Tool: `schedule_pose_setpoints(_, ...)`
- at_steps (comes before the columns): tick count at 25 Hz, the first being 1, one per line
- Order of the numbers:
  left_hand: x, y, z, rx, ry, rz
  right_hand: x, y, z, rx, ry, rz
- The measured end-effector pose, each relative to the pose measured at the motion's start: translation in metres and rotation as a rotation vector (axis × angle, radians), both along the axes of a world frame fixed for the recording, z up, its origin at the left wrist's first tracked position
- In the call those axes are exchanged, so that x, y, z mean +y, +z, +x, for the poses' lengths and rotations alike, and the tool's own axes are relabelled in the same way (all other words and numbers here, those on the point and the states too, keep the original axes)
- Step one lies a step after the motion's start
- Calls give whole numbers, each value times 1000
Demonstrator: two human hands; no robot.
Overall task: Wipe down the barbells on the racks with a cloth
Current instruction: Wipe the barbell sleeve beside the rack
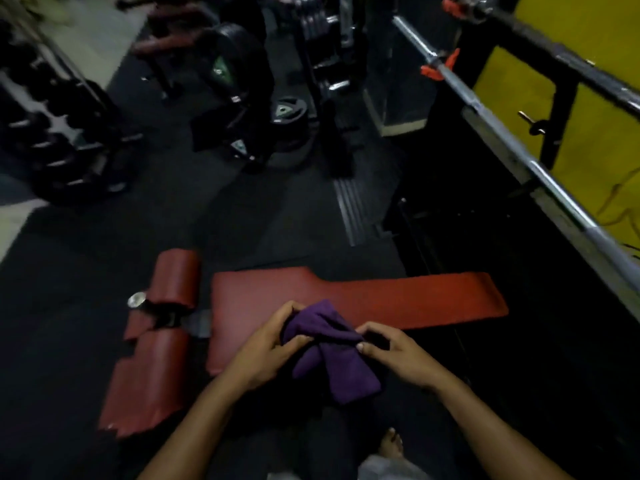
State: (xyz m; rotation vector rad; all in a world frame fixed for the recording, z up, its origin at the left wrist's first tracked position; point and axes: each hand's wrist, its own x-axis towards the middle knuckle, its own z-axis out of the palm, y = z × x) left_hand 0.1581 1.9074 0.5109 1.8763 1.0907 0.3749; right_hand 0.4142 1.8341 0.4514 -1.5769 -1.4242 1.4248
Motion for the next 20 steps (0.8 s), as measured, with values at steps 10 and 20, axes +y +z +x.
schedule_pose_setpoints(10,-102,29,-294,-140,382,-43,14,25,-320,-27,542,72)
schedule_pose_setpoints(20,-157,12,-535,19,555,-9,40,35,-552,-146,963,306)
